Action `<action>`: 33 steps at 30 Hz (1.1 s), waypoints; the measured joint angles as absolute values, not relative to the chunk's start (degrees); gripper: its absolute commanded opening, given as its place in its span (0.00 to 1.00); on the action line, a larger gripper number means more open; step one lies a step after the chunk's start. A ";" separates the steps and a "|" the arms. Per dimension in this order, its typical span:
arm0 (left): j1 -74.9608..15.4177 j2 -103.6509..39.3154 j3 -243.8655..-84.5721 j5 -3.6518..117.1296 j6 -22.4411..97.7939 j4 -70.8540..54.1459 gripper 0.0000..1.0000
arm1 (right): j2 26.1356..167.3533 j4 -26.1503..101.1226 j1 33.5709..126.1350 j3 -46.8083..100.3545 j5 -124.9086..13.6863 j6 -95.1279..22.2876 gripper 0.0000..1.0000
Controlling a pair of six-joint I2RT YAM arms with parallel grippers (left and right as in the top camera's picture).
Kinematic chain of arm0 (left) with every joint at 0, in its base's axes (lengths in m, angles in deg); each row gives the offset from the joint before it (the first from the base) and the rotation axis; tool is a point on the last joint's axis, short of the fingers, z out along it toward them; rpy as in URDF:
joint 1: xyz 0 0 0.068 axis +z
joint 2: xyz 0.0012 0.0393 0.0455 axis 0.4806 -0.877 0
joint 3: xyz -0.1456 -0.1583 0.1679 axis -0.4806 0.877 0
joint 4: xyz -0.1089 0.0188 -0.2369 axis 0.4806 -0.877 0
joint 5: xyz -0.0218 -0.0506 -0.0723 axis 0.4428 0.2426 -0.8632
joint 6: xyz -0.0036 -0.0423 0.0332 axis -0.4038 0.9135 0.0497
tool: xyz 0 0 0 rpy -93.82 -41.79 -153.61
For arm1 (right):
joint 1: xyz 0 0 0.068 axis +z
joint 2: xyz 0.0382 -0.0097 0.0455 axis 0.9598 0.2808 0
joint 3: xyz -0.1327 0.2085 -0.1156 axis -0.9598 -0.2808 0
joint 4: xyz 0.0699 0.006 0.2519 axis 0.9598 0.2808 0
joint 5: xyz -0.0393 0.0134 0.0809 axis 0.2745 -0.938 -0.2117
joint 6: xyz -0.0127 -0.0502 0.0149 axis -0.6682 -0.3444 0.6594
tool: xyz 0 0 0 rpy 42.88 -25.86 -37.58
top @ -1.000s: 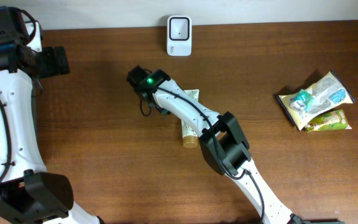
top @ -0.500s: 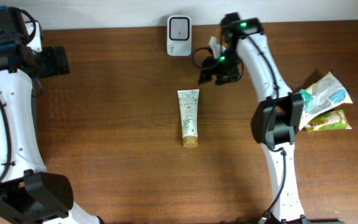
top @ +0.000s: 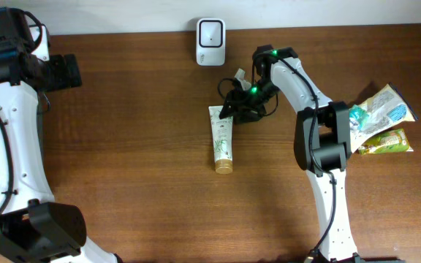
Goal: Scan the item barcode
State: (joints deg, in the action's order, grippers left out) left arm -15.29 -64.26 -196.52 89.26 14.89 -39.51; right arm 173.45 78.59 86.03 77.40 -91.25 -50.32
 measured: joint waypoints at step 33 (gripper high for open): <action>-15.29 -64.26 -196.52 89.26 14.89 -39.49 0.99 | 161.45 83.81 114.68 74.93 -26.84 -23.28 0.04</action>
State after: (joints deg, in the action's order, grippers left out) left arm -15.29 -64.26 -196.52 89.26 14.89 -39.49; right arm 161.45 83.81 114.68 74.93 -26.84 -23.28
